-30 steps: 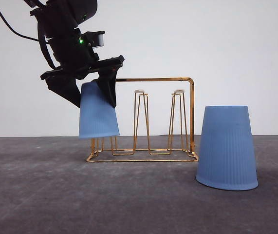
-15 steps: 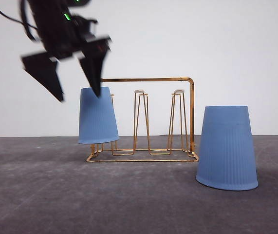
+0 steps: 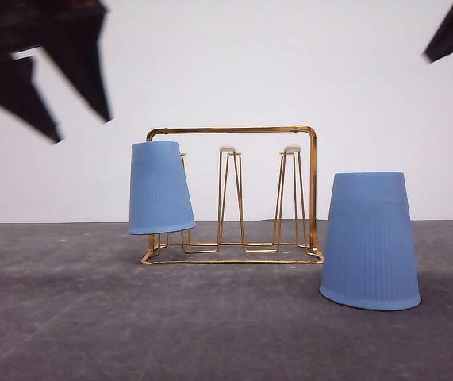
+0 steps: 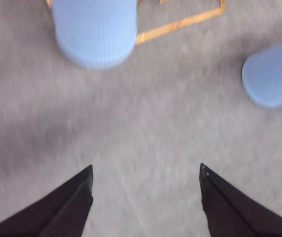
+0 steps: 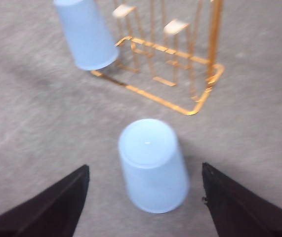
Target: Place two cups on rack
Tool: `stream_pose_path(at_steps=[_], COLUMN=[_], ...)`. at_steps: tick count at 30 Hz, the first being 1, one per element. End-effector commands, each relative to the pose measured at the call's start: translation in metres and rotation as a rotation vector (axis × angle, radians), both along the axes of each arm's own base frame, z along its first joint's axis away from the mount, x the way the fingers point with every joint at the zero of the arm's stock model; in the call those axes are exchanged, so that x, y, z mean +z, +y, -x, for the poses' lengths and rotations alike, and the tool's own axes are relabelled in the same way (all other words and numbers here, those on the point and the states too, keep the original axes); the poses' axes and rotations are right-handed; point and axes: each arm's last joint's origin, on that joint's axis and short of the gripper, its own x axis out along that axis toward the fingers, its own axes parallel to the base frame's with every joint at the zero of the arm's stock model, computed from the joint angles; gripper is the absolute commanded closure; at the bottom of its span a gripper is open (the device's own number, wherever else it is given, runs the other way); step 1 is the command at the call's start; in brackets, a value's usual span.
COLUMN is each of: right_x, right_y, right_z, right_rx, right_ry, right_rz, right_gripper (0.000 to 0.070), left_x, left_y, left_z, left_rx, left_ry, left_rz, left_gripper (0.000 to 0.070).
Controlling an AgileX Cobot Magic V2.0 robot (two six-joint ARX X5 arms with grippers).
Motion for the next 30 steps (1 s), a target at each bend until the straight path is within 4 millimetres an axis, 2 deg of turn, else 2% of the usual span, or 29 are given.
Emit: stream_pose_path(at_steps=[1,5,9,13,18,21,26,30], right_x=[0.000,-0.014,-0.031,-0.049,-0.074,-0.088,-0.094,-0.081], right_y=[0.006,0.020,0.038,0.052,0.064,0.067,0.068,0.067], right_z=[-0.008,-0.026,-0.045,-0.061,-0.080,-0.087,-0.088,-0.086], right_rx=[0.003,0.039,0.043,0.000,-0.021,-0.033,-0.045,-0.066], right_ry=[0.037,0.103,0.140,0.149,0.196,0.245,0.293,0.356], right_rz=[-0.032,-0.004,0.056,0.135,0.176,0.183,0.180,0.192], right_gripper=[0.0232,0.0161,0.0122,0.0044,0.0035,0.0087,0.0302,0.0329], left_x=[-0.013,-0.029,-0.034,-0.030,-0.025,-0.024,-0.024,-0.024], left_y=[0.009,0.030,0.045,0.053,0.057,0.057,0.057,0.057], left_z=[0.015,0.047,0.070,0.084,0.091,0.091,0.091,0.091], left_rx=[0.047,0.130,0.198,0.237,0.245,0.245,0.245,0.245], left_ry=[0.008,-0.026,-0.090,-0.138,-0.180,-0.183,-0.182,-0.183], left_rz=[0.029,0.092,0.116,0.104,0.118,0.120,0.120,0.120], left_gripper=[0.0312,0.0312,0.0312,0.0311,0.0311,0.0311,0.0311,0.0311])
